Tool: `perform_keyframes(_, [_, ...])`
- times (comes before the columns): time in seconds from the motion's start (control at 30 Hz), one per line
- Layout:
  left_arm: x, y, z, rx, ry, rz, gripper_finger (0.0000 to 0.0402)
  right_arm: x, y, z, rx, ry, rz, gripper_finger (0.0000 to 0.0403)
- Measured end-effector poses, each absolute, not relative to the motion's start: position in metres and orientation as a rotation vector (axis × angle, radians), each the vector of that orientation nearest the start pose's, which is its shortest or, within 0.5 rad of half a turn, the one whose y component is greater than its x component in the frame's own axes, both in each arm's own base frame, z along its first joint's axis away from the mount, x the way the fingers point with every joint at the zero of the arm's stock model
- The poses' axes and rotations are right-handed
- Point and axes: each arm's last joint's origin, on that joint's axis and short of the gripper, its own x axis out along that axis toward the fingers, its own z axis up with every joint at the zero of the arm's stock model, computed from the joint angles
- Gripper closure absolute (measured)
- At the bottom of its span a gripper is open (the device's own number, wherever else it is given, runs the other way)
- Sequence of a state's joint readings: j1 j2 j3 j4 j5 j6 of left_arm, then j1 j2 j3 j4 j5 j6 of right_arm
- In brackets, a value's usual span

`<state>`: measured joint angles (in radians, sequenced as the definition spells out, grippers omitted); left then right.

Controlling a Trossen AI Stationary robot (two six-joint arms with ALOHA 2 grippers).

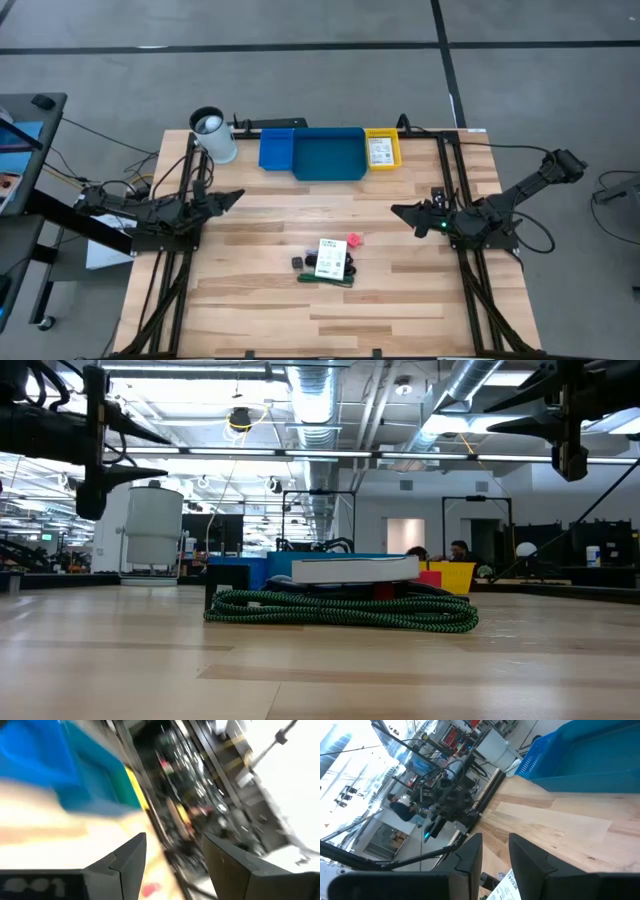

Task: Pick and place items into bin
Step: Put the white card reader box into the yellow bin

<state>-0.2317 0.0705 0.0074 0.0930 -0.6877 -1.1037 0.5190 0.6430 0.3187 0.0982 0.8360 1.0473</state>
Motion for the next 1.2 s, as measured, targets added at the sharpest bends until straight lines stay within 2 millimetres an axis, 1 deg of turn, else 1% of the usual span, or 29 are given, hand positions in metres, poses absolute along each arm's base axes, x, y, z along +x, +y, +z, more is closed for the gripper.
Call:
perform_keyframes(0.1, [0.099,-0.007,0.168,-1.222,-0.196,0.246,0.0220,0.137,0.053,0.221,0.893,-0.005,-0.374,0.0312])
perform_keyframes(0.2, [0.102,-0.008,0.166,-1.333,-0.115,0.154,0.0220,0.137,0.053,0.221,0.879,-0.002,-0.373,0.0312])
perform_keyframes(0.4, [0.107,-0.006,0.161,-1.423,-0.042,0.164,0.0220,0.136,0.053,0.220,0.853,0.010,-0.377,0.0312])
perform_keyframes(0.53, [0.111,-0.005,0.159,-1.422,0.031,0.191,0.0220,0.136,0.053,0.220,0.850,0.012,-0.378,0.0312])
perform_keyframes(0.67, [0.119,-0.003,0.168,-1.387,0.072,0.200,0.0220,0.136,0.053,0.220,0.850,0.013,-0.378,0.0312])
perform_keyframes(0.73, [0.125,-0.001,0.169,-1.359,0.123,0.217,0.0220,0.136,0.053,0.220,0.850,0.012,-0.378,0.0312])
perform_keyframes(0.87, [0.136,0.003,0.162,-1.355,0.237,0.232,0.0220,0.136,0.053,0.220,0.850,0.011,-0.379,0.0312])
perform_keyframes(0.97, [0.144,0.006,0.157,-1.378,0.307,0.192,0.0220,0.136,0.053,0.220,0.853,0.009,-0.378,0.0312])
perform_keyframes(1.1, [0.157,0.008,0.156,-1.392,0.309,0.105,0.0220,0.137,0.053,0.221,0.873,0.000,-0.374,0.0312])
perform_keyframes(1.2, [0.165,0.011,0.153,-1.390,0.298,0.098,0.0220,0.137,0.053,0.221,0.876,-0.002,-0.373,0.0312])
